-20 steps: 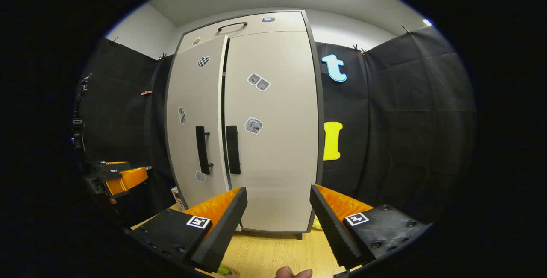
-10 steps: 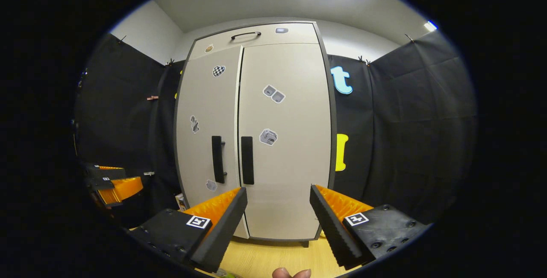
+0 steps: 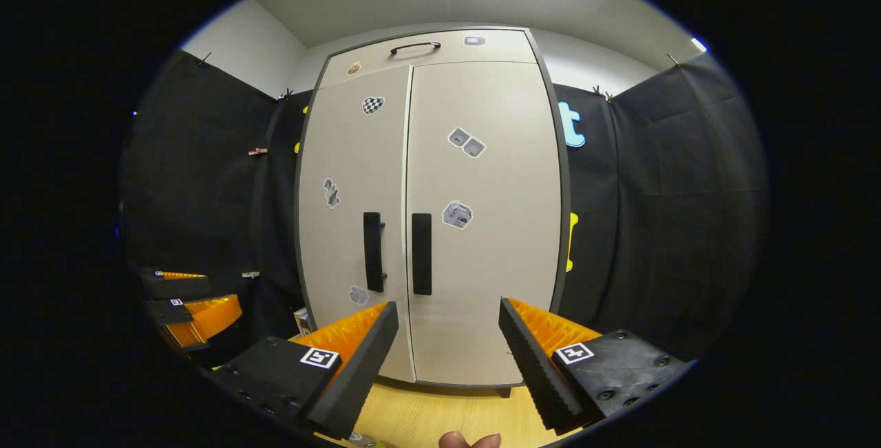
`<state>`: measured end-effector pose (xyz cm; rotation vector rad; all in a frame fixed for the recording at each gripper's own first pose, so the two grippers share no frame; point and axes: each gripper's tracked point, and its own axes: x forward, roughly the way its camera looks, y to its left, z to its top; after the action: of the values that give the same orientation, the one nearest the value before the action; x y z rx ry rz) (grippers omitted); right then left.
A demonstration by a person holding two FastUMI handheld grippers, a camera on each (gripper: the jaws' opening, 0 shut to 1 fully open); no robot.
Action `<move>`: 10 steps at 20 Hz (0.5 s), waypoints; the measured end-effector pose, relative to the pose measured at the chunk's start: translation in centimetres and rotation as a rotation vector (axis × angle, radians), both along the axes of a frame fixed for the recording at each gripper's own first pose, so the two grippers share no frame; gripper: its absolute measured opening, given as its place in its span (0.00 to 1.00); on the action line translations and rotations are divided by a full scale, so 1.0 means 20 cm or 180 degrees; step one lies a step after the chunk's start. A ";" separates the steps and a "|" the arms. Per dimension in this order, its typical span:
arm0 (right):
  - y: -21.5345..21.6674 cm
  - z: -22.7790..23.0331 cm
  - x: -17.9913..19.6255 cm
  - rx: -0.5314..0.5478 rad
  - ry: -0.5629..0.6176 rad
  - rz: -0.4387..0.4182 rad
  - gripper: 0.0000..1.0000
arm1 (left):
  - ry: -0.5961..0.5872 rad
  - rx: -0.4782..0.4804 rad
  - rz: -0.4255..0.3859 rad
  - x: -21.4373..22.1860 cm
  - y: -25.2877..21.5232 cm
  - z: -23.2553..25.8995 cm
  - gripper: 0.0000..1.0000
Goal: Grasp the bottle in the cabinet with the left hand and place it on the coaster, then close the right door with the right hand and the left door with the left hand.
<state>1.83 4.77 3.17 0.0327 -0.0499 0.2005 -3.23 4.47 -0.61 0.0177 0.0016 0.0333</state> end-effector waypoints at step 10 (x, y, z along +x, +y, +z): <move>0.04 -0.01 -0.01 -0.0022 0.0037 0.0017 0.96 | 0.0020 -0.0015 0.0041 0.00 0.05 -0.01 0.93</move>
<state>1.73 5.54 2.96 0.0272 -0.0376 0.2058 -3.27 5.37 -0.87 0.0132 0.0082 0.0460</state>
